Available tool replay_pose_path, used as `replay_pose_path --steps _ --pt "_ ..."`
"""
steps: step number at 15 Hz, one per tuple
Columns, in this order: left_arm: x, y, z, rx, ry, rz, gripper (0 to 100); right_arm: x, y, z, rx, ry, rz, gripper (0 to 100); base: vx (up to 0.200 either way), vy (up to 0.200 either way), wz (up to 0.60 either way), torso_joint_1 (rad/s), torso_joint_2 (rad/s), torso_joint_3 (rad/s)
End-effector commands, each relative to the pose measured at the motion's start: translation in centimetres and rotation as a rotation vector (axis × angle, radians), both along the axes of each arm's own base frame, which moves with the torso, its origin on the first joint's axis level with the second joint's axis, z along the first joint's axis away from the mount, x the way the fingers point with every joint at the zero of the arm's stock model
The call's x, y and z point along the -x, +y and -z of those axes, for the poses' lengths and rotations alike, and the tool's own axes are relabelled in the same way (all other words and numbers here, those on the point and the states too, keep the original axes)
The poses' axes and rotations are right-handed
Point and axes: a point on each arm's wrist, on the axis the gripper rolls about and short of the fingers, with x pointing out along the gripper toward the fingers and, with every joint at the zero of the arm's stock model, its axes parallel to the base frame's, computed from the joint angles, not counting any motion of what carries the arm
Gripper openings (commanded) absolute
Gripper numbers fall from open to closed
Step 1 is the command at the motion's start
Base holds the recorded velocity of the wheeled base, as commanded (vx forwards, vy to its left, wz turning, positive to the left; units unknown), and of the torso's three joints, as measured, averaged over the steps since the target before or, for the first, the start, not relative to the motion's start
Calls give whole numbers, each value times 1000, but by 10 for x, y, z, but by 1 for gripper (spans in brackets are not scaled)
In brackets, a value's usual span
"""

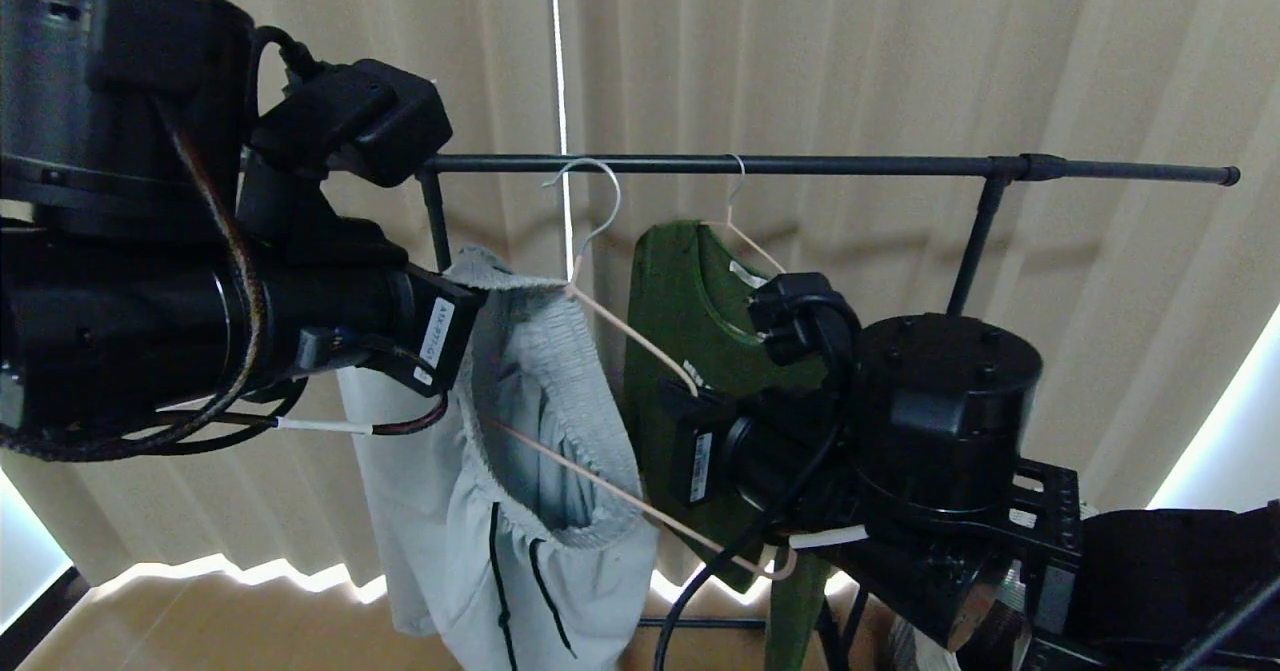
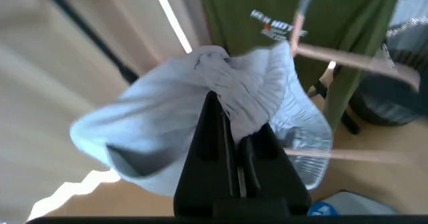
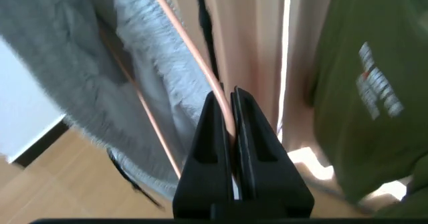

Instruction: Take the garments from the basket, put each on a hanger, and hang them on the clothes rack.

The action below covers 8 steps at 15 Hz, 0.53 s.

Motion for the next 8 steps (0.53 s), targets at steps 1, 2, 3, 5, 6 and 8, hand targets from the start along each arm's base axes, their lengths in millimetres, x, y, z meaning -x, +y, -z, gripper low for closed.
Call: replay_pose_path --steps 1,2,3,5,6,8 --pt "6 9 4 -12 -8 8 0 0 -6 -4 -8 -20 9 0 0 0 0 0 0 0" --pt "7 9 11 -3 -30 83 0 -5 -13 -3 6 -77 15 0 0 0 0 0 0 0" --pt "7 8 12 8 -38 108 0 -4 -14 -2 -4 -92 3 0 0 0 0 0 0 0" --pt "7 7 14 22 -43 131 0 -3 -15 -2 -16 -117 -24 0 0 0 0 0 0 0" --pt "7 6 17 20 -33 142 0 -2 -16 -2 -20 -134 -31 0 0 0 0 0 0 0" --pt "9 5 21 22 -16 161 0 -2 -16 -4 -29 -175 -50 0 0 0 0 0 0 0"
